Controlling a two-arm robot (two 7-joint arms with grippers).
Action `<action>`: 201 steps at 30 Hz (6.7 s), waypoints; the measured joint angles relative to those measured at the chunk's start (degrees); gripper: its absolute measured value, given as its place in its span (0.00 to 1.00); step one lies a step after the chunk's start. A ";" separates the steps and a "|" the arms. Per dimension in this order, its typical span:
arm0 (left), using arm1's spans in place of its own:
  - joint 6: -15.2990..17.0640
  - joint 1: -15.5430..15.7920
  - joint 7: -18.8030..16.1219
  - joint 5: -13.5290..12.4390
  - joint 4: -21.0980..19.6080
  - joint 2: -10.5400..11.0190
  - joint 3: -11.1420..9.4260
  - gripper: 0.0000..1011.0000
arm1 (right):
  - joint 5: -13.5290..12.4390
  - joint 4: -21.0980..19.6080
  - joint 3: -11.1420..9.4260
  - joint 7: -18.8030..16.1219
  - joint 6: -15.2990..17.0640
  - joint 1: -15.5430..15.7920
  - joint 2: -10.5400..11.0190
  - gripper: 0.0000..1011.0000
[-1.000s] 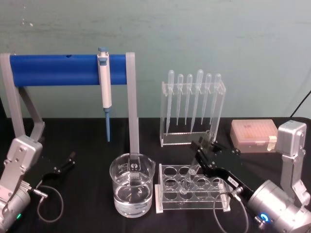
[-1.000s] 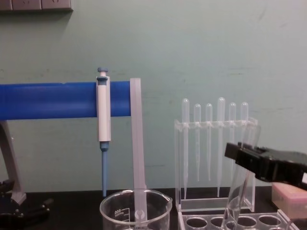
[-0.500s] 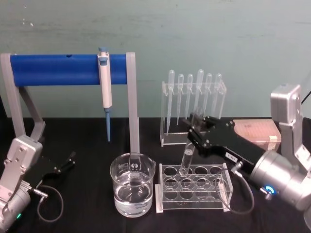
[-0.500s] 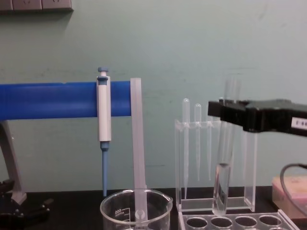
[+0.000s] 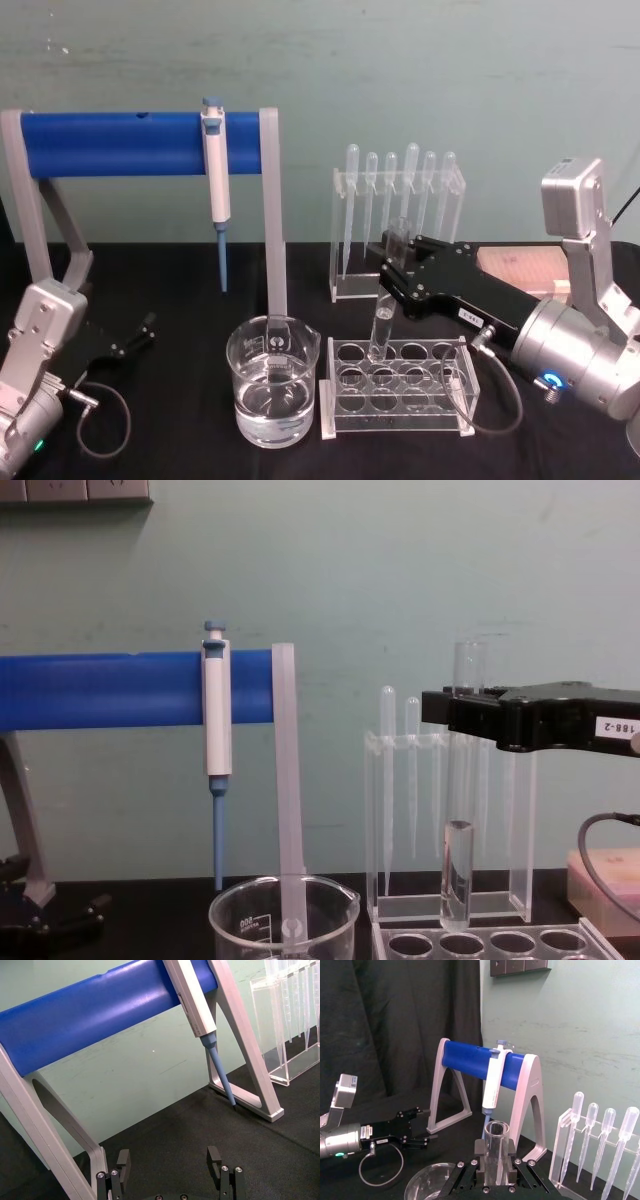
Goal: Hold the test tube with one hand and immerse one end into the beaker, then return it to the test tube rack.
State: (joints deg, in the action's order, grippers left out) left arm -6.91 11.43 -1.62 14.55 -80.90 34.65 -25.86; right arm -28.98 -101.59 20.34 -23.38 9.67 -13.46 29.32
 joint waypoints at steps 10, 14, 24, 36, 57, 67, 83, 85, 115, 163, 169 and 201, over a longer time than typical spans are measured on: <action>0.00 0.00 0.00 0.00 0.00 0.00 0.00 0.99 | -0.01 -0.10 -0.12 -0.01 0.00 0.12 -0.04 0.23; 0.00 0.00 0.00 0.00 0.00 0.00 0.00 0.99 | -0.01 -0.14 -0.16 -0.02 0.00 0.15 -0.05 0.23; 0.00 0.00 0.00 0.00 0.00 0.00 0.00 0.99 | -0.01 -0.18 -0.22 -0.03 -0.02 0.19 -0.06 0.23; 0.00 0.00 0.00 0.00 0.00 0.00 0.00 0.99 | -0.01 -0.18 -0.23 -0.03 -0.06 0.22 -0.06 0.23; 0.00 0.00 0.00 0.00 0.00 0.00 0.00 0.99 | -0.51 -1.71 0.44 0.21 1.01 -1.24 0.65 0.23; 0.00 0.00 0.00 0.00 0.00 0.00 0.00 0.99 | -0.59 -0.28 4.53 -1.41 1.79 -6.55 -1.35 0.23; 0.00 0.00 0.00 0.00 0.00 0.00 0.00 0.99 | 1.64 7.56 11.17 -2.62 -0.48 -12.37 -7.15 0.23; 0.00 0.00 0.00 0.00 0.00 0.00 0.00 0.99 | 1.96 8.24 11.46 -2.70 -1.25 -12.37 -7.53 0.22; 0.00 0.00 0.00 0.00 0.00 0.00 0.00 0.99 | 6.86 17.37 13.22 -6.33 -9.21 -10.03 -10.15 0.23; 0.00 0.00 0.00 0.00 0.00 0.00 0.00 0.99 | 7.85 18.60 12.85 -6.88 -9.33 -9.35 -10.69 0.23; 0.00 0.00 0.00 0.00 0.00 0.00 0.00 0.99 | 7.83 18.60 12.85 -6.85 -9.33 -9.37 -10.67 0.23; 0.00 0.00 0.00 0.00 0.00 0.00 0.00 0.99 | 7.81 18.60 12.85 -6.86 -9.34 -9.37 -10.67 0.22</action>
State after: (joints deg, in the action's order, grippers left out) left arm -6.91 11.43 -1.62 14.55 -80.90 34.65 -25.86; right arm -21.17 -82.99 33.20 -30.24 0.33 -22.83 18.64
